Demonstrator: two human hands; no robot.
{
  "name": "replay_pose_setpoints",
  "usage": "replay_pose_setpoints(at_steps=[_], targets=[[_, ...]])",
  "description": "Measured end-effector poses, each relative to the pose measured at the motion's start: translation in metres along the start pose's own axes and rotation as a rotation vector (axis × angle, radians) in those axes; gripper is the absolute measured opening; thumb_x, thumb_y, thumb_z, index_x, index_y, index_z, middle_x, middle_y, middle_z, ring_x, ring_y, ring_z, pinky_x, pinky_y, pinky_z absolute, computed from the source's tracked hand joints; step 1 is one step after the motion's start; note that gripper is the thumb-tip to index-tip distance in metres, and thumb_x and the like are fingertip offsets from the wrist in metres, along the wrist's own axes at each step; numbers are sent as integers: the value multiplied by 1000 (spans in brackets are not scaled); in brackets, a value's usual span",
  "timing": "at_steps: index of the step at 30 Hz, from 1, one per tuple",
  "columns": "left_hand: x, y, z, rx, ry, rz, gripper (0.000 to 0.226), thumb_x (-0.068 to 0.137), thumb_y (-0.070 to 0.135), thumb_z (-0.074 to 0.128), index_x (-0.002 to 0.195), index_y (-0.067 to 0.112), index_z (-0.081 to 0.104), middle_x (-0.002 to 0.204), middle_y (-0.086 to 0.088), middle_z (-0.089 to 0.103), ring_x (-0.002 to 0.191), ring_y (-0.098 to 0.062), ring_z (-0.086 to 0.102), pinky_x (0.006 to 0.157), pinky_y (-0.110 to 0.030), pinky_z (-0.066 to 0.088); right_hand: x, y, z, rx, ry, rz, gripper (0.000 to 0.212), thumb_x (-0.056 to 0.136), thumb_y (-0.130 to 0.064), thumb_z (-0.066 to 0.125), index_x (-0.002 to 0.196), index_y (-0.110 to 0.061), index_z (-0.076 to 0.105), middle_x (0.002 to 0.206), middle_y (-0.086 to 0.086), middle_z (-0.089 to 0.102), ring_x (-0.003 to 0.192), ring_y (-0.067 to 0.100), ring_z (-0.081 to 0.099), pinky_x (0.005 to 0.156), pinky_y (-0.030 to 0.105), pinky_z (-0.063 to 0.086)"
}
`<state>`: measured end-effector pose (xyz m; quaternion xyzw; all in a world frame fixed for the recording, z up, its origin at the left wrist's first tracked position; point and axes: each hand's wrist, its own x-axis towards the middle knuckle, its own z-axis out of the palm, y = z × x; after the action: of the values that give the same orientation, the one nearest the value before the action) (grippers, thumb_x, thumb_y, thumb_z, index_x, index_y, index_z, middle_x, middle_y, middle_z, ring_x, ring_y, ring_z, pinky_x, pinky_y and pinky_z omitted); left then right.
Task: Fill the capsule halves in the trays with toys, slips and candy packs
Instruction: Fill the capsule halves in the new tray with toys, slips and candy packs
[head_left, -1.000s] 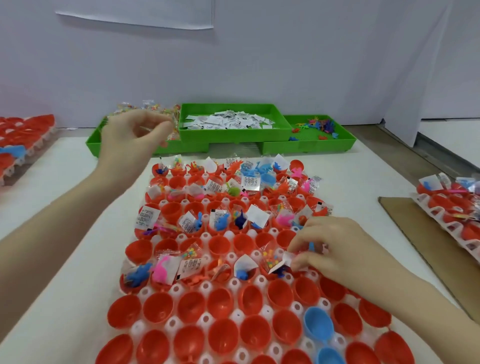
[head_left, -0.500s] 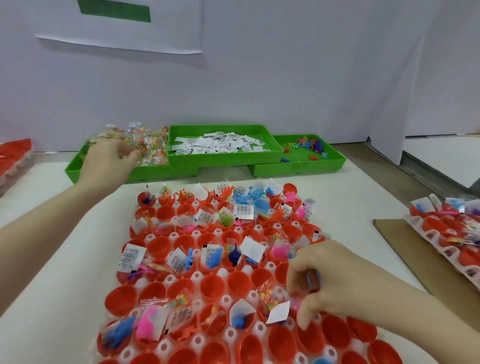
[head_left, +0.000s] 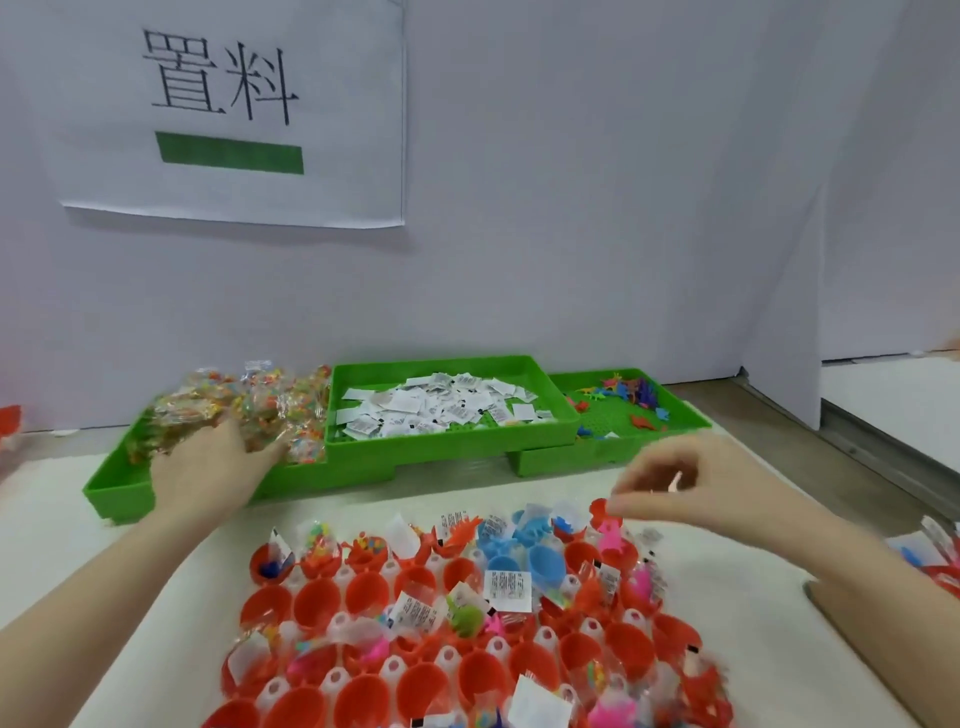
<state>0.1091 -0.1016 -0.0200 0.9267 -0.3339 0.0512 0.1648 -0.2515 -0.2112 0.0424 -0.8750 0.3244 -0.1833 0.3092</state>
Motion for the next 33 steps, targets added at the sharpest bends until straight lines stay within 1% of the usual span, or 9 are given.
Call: replay_pose_setpoints(at_steps=[2,4,8,11,16,21,25,29,33], targets=[[4,-1,5,-25,-6,-1,59,91,55,39,137,18,39,109,-12,61,94,-28,59,86,-39,49,50,29,-2,-52,237,103,8,77,-26,72,77,-18,72,76,-4,69,74,6,62,57,7,38],[5,-2,13,-58,24,-19,50,94,44,40,138,20,38,124,-16,53,108,-32,53,90,-39,43,93,56,-1,-174,336,230,21,87,-18,60,105,-7,66,106,8,67,102,20,59,76,16,38],[8,-1,25,-121,98,-117,40,94,30,44,127,8,45,113,-15,59,101,-29,54,90,-40,34,134,93,6,-280,188,459,52,91,-29,56,136,-8,41,140,11,45,127,25,44,99,28,35],[9,0,26,-266,156,-163,34,91,32,52,109,4,49,89,-10,63,86,-26,55,84,-38,29,141,101,11,-338,115,567,59,81,-36,67,129,-7,49,133,11,52,121,24,49,94,26,39],[3,0,20,-559,219,-162,54,76,33,71,117,5,48,79,-3,60,95,-31,59,86,-39,29,146,100,16,-296,229,519,30,74,-15,76,101,-5,67,100,11,69,71,14,57,68,19,38],[3,-2,19,-588,241,-137,38,74,30,75,100,5,64,87,-11,67,86,-27,59,89,-42,39,149,95,11,-259,210,583,38,74,-15,76,106,-2,61,113,11,63,100,20,57,83,23,41],[1,-2,18,-606,260,-128,30,74,29,74,92,6,69,84,-12,67,75,-24,58,89,-45,41,147,93,7,-316,128,635,42,72,-28,78,103,-5,63,107,8,64,95,17,55,84,24,43],[-2,-2,17,-682,274,-124,35,70,23,77,97,3,69,81,-10,64,74,-25,56,89,-48,43,148,97,2,-333,171,667,19,73,-12,77,86,-1,69,97,9,70,88,19,61,76,27,48],[-2,-4,18,-730,290,-120,38,72,16,77,104,-1,67,89,-14,67,73,-21,54,77,-37,43,148,95,4,-444,297,555,17,84,-13,62,86,2,70,83,15,70,80,25,65,62,29,45]])
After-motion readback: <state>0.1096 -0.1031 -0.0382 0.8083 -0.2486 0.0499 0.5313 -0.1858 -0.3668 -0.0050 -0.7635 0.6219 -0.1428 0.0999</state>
